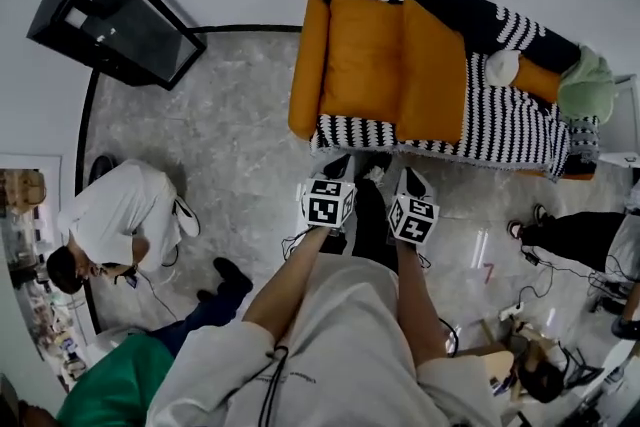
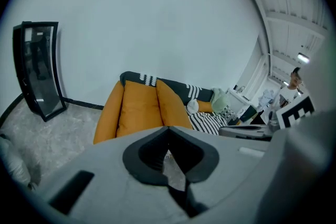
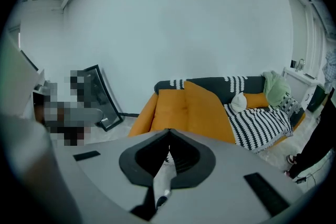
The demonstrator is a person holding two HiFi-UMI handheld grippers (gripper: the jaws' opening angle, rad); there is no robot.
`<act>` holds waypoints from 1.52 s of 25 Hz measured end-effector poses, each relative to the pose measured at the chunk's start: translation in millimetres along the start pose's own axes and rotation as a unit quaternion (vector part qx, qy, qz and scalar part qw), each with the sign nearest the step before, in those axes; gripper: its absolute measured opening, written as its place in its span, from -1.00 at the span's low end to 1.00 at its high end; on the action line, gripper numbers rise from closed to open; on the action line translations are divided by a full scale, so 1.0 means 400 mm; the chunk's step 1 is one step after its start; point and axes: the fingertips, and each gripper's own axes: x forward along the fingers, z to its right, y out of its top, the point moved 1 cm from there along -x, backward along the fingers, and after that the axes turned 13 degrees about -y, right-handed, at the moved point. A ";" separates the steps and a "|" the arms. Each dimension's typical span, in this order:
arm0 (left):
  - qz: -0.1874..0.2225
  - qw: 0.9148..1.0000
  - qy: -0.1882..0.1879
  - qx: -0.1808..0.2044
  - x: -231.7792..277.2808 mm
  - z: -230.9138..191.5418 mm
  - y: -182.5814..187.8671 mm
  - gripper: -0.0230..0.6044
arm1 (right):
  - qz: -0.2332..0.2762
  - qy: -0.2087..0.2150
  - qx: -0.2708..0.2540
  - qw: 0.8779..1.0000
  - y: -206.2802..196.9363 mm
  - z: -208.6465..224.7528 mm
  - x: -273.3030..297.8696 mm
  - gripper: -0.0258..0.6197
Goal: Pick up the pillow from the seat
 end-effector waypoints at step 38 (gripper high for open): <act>-0.058 0.998 0.030 -0.020 0.488 -0.244 0.376 -0.90 | -0.077 0.037 -0.012 0.996 0.307 -0.012 0.595 -0.90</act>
